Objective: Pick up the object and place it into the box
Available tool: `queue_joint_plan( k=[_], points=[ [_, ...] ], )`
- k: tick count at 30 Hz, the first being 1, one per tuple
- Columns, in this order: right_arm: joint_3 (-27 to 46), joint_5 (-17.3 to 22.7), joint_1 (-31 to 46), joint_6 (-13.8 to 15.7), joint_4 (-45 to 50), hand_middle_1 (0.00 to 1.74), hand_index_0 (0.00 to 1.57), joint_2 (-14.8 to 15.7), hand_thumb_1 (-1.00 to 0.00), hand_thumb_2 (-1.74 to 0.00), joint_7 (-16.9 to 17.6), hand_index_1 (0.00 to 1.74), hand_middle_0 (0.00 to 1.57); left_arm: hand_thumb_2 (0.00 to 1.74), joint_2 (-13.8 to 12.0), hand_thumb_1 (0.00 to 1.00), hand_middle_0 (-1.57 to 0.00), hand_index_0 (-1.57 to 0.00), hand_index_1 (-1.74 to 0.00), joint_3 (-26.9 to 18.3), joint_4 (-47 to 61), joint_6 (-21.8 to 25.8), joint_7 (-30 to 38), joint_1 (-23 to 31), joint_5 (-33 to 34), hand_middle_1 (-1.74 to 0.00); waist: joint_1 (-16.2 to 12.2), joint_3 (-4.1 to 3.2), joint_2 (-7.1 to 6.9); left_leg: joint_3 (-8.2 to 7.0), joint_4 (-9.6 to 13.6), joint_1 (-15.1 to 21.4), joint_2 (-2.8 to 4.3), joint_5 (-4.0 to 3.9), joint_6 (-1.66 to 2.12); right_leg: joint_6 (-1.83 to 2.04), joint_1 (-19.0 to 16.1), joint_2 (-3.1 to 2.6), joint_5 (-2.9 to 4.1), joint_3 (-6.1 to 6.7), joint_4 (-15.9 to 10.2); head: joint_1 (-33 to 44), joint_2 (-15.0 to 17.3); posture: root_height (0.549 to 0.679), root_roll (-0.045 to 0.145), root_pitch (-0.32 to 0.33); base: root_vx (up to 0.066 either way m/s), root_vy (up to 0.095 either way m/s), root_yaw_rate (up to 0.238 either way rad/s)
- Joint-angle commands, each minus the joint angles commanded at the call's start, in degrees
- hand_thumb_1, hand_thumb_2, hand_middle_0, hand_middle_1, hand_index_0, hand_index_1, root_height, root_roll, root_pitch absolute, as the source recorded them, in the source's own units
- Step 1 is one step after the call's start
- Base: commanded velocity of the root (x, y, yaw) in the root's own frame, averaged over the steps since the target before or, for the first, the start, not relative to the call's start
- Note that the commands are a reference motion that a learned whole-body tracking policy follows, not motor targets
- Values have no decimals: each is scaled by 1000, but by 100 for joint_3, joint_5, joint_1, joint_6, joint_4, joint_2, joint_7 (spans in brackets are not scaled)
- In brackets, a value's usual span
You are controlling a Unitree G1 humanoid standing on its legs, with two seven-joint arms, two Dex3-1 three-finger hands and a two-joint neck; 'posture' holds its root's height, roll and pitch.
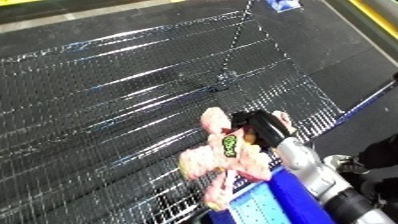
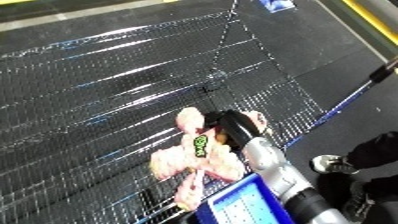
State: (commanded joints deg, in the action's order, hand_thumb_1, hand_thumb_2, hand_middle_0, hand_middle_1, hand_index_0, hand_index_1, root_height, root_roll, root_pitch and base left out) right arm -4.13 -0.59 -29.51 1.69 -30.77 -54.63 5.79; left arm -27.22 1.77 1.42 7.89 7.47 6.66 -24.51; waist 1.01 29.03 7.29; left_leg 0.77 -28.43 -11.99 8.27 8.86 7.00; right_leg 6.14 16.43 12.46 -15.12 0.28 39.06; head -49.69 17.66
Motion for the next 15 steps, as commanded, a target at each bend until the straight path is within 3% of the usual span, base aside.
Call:
queue_joint_plan(
  k=[8, 15],
  points=[
    [1658, 817, 1190, 316, 1244, 1740, 1570, 575, -1000, -1740, 615, 1740, 1570, 1740, 78, 1000, -1570, -1570, -1740, -123, -49, -18, 56, -70, 97, -1740, -187, -38, -143, -52, -78, 132, 39, 79, -18, -7, -156, 12, 50, -3, -24, -122, 231, 645, 58, -109, -19, 10, -19],
    [2767, 916, 2053, 493, 1854, 1740, 1570, 926, -1000, -1740, 907, 1740, 1570, 1740, 67, 1000, -1570, -1570, -1740, -153, -30, -68, 79, -145, 199, -1740, -341, -28, -146, -109, -176, 166, 51, 130, -26, -12, -165, 23, 68, 64, 19, -414, 392, 644, 58, -123, -25, 18, -44]
  ],
)
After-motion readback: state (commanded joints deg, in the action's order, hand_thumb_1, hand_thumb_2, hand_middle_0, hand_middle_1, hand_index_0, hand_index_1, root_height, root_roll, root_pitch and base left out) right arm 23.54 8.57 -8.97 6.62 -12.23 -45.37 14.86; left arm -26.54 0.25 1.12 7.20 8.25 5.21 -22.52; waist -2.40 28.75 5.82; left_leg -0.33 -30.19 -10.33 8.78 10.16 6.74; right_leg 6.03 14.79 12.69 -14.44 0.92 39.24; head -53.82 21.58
